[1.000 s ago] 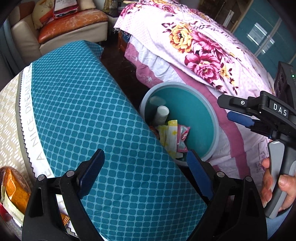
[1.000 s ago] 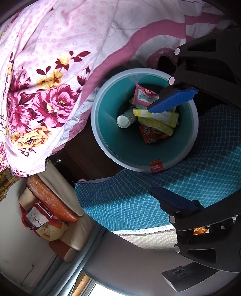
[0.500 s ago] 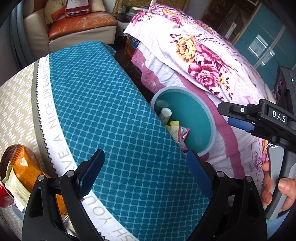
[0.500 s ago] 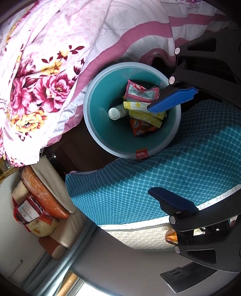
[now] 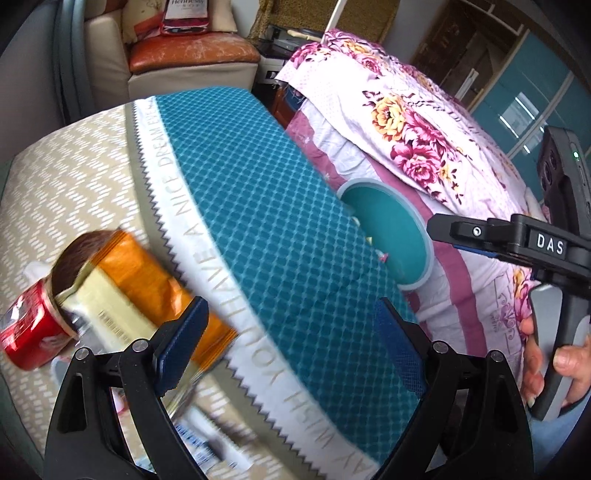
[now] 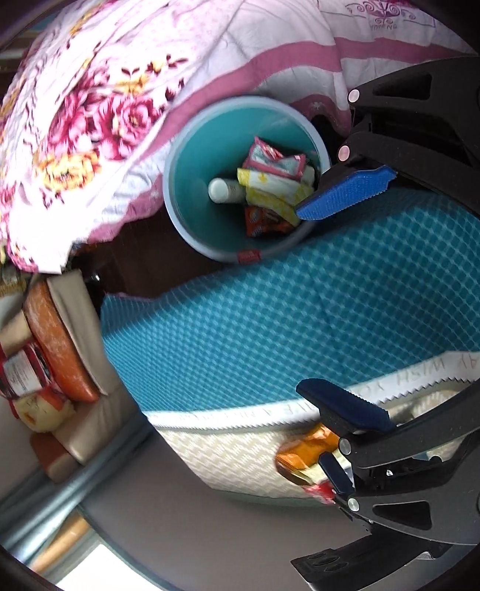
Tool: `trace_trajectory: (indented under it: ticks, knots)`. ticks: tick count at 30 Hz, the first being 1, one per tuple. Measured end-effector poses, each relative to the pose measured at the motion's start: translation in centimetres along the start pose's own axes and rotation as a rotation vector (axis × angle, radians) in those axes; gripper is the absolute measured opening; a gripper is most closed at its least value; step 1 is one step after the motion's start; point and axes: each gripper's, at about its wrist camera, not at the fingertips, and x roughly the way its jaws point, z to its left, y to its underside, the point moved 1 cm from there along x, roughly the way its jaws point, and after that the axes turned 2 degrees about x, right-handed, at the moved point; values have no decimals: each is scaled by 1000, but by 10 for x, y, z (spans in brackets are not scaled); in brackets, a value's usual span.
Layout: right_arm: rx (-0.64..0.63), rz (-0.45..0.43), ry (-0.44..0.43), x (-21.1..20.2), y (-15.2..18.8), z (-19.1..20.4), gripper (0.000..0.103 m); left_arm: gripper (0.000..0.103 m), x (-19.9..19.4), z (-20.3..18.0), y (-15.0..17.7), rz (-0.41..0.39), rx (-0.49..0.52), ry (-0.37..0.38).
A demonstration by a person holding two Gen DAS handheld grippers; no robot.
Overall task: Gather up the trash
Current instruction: 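Move both tools back to the bed and grasp the light-blue snack wrapper with the left tool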
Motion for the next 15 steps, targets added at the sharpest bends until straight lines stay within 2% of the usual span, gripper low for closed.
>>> trace_trajectory:
  ticks: [6,15]
  knots:
    - [-89,87,-32,18,24,42,84,91,-25,36,40,29,47,-37]
    - [-147,159,-77,33,53,77,84,91,-37,76,99,161,144,-57]
